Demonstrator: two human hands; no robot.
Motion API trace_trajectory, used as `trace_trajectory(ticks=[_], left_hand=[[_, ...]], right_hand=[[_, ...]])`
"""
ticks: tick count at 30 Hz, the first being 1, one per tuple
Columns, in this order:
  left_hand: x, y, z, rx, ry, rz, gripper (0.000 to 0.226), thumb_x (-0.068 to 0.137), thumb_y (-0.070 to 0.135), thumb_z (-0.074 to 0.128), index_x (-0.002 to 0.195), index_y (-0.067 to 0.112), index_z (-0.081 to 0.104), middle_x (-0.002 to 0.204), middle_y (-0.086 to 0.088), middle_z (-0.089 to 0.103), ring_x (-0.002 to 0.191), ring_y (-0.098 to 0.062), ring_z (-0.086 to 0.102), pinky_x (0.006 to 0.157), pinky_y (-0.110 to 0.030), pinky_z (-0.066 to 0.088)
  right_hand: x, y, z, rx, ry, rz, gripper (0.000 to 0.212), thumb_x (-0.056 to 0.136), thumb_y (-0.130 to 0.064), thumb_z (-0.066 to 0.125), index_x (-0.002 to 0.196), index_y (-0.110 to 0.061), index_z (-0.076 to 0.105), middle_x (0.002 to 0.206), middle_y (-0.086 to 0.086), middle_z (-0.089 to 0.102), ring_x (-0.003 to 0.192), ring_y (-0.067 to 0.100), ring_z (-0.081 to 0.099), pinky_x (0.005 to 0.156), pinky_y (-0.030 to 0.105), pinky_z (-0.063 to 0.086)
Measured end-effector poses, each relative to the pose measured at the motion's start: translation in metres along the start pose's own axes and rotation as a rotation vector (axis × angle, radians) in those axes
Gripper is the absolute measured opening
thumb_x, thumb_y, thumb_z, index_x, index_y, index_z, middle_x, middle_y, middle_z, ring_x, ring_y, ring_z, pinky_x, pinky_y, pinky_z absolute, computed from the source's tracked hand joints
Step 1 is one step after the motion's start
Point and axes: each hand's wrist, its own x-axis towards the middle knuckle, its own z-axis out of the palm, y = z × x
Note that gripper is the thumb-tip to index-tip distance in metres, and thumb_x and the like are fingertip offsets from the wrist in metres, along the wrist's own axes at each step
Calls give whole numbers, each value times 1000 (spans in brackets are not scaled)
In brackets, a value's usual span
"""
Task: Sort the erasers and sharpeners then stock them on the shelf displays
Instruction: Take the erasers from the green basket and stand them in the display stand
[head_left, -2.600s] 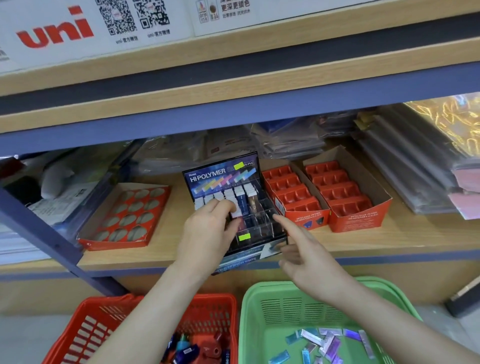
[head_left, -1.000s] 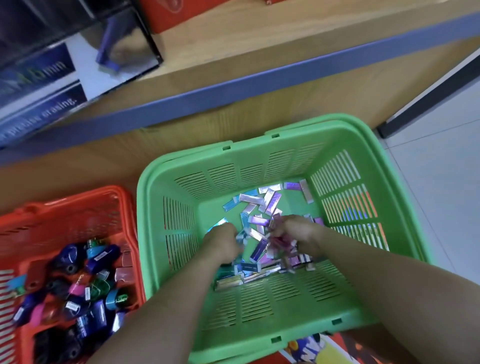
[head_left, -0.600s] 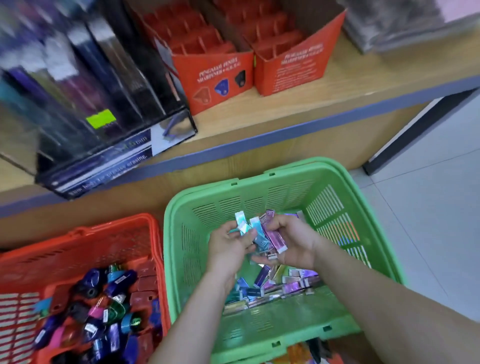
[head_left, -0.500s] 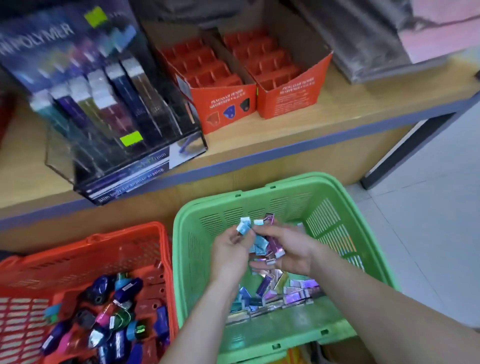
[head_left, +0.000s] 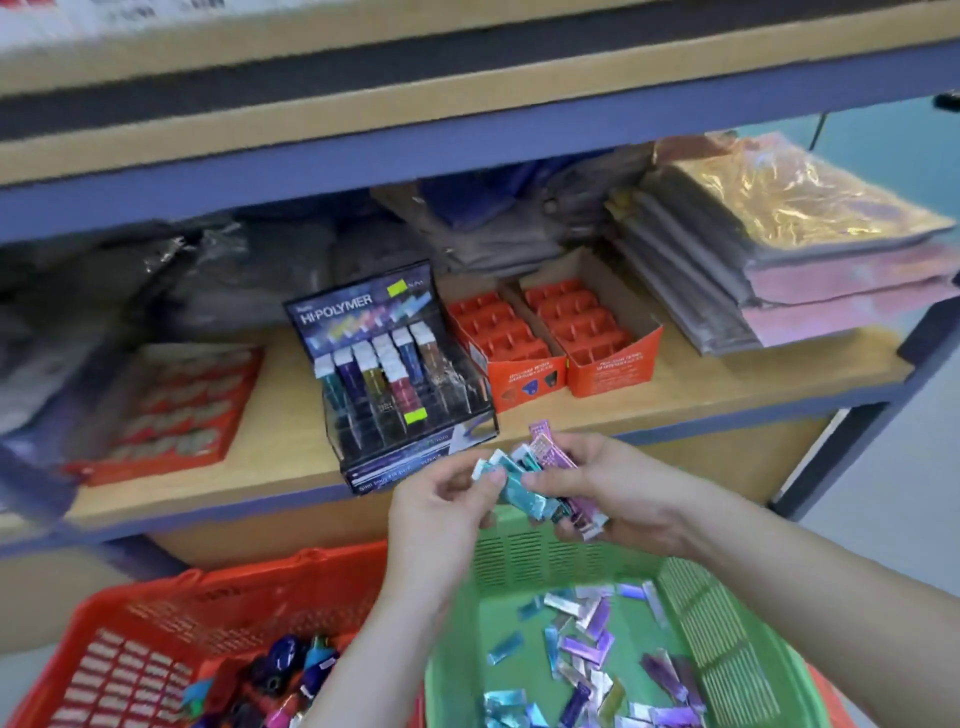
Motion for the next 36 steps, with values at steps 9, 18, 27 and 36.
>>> trace_trajectory(ticks=[9, 18, 27, 36], left_hand=[[40, 80, -82, 227, 295, 267, 9, 83, 5, 70, 86, 14, 71, 71, 1, 73, 62, -12, 69, 62, -21, 57], [114, 70, -126, 911, 378, 414, 12, 84, 18, 73, 93, 11, 76, 85, 0, 73, 80, -10, 63, 77, -20, 42], [132, 46, -127, 1237, 216, 615, 10, 82, 11, 73, 91, 7, 74, 81, 4, 53, 74, -20, 55, 68, -22, 34], [101, 68, -99, 1040, 302, 509, 15, 90, 24, 64, 96, 14, 73, 87, 4, 68, 70, -8, 58, 65, -18, 40]], right_hand=[[20, -36, 29, -158, 26, -101, 11, 91, -22, 66, 100, -17, 63, 76, 2, 65, 55, 15, 59, 39, 19, 30], [39, -33, 34, 147, 73, -14, 23, 88, 5, 61, 109, -5, 61, 82, 12, 65, 65, 19, 68, 38, 19, 40], [39, -33, 37, 113, 36, -3, 23, 85, -3, 69, 107, -8, 62, 81, 4, 65, 56, 18, 61, 36, 16, 31], [35, -36, 42, 54, 83, -164, 25, 83, 5, 68, 98, -14, 63, 71, 3, 64, 52, 10, 54, 39, 17, 33]])
